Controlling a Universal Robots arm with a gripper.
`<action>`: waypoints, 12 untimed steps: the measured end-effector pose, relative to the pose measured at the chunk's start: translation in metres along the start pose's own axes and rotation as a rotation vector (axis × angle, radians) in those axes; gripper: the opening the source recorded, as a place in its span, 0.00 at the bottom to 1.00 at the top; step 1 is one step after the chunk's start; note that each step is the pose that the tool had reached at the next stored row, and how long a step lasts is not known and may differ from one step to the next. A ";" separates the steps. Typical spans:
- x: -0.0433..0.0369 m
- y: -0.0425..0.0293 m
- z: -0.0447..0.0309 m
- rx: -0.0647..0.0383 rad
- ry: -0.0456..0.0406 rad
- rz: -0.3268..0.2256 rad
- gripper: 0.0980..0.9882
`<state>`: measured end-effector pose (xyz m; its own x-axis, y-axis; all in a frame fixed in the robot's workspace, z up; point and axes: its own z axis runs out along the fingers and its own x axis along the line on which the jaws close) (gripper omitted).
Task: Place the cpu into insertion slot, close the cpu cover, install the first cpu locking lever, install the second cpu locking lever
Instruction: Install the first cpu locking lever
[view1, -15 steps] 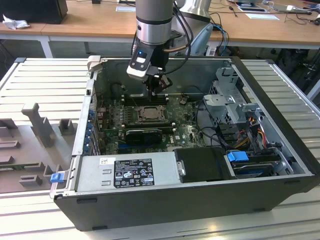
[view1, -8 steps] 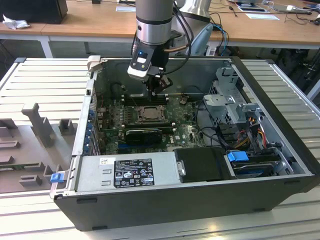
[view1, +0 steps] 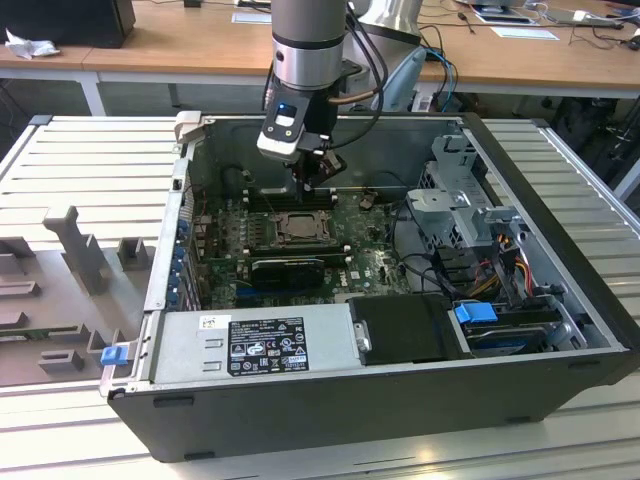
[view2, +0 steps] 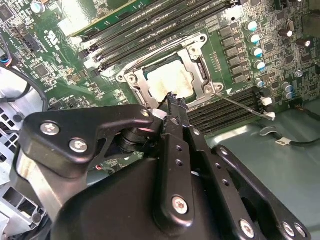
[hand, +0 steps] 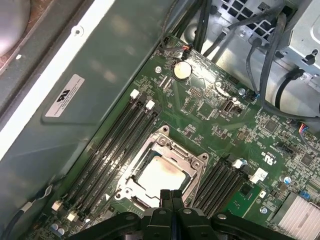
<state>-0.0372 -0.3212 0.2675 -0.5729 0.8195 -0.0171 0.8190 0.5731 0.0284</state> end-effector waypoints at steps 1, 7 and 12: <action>0.0000 0.0000 0.0000 0.000 0.0001 -0.004 0.01; 0.0000 0.0000 0.0000 0.000 0.0007 -0.025 0.01; 0.0000 0.0000 0.0000 -0.001 0.0012 -0.042 0.01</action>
<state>-0.0372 -0.3212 0.2675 -0.6070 0.7945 -0.0170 0.7940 0.6072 0.0285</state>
